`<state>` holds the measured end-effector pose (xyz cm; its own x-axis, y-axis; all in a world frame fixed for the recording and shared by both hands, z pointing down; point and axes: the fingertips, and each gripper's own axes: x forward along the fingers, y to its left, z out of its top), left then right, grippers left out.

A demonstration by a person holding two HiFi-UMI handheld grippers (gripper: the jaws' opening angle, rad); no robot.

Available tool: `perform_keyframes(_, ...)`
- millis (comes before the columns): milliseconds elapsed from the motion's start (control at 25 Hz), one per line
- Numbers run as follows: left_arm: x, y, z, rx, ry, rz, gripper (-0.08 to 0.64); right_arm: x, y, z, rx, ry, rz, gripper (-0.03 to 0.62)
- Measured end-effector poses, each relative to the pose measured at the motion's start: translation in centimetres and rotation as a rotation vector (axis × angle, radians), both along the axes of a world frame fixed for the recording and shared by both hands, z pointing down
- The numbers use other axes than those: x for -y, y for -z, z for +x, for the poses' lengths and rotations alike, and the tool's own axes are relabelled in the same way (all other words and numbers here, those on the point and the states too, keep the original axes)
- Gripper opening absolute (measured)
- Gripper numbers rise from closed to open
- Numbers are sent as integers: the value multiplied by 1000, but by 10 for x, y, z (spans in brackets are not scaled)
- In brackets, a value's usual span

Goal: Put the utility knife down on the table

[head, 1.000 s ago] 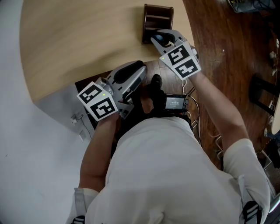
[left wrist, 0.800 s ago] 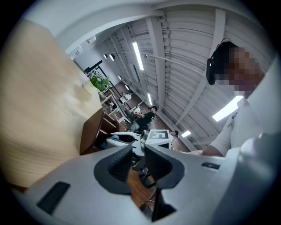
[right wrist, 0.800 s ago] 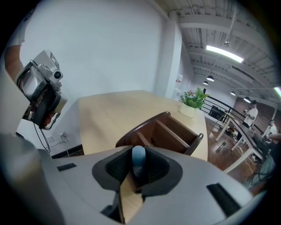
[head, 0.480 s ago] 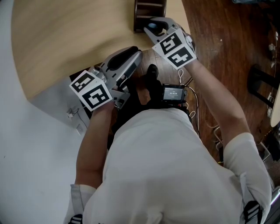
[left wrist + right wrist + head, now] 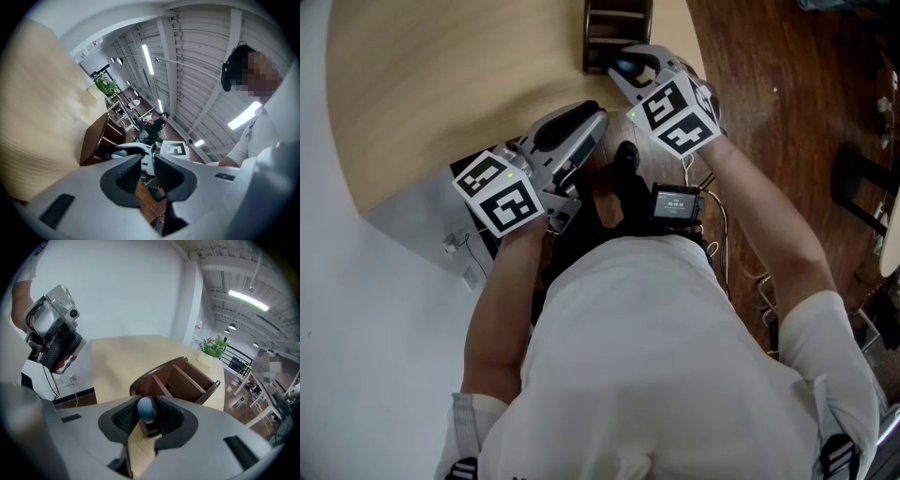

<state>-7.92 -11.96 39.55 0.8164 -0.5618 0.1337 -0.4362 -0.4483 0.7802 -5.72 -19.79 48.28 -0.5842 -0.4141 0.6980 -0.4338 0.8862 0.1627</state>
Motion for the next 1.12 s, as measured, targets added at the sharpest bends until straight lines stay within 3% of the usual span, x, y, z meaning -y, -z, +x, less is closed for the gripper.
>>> perform_keyframes(360,0,-4,-1,6,18,-1,66,-9,10,-4,53,0,-9,170)
perform_keyframes(880,5,5,-6,30,91,10,66,-18,45,1,142,-26,-4,176)
perform_keyframes(1120,4,12,-8,38,124,7,66,-22,54,10,159,-39,-45,175)
